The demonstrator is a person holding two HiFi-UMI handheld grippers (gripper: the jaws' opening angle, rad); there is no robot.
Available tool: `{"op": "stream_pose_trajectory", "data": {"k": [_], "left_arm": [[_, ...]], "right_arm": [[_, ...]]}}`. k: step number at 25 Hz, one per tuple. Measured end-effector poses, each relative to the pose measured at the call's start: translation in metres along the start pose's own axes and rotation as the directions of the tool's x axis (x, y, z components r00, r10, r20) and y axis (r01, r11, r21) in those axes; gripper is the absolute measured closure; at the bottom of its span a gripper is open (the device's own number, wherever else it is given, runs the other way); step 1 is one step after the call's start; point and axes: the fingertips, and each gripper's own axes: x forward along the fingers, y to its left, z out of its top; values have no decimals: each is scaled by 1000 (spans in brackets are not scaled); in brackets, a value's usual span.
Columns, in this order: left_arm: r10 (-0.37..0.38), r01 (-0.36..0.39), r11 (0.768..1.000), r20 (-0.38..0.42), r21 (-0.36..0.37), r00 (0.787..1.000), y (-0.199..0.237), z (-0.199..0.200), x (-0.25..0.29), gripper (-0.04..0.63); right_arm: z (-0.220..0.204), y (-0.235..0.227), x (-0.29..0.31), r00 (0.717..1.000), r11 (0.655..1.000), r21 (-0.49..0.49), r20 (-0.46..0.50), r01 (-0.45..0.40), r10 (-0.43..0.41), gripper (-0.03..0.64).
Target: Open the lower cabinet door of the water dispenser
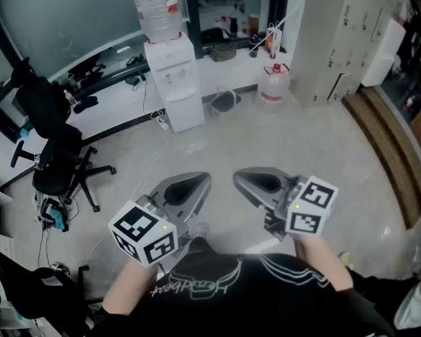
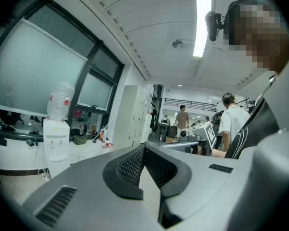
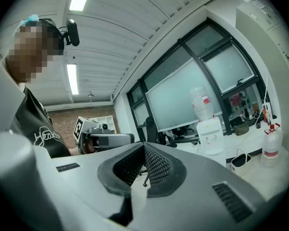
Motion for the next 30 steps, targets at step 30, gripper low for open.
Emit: {"op": "stream_pose_trajectory", "data": {"k": [30], "left_arm": [[-34, 17, 980, -85, -196, 996, 166, -37, 114, 595]], "right_arm": [[-31, -175, 90, 992, 983, 163, -99, 87, -72, 603]]}}
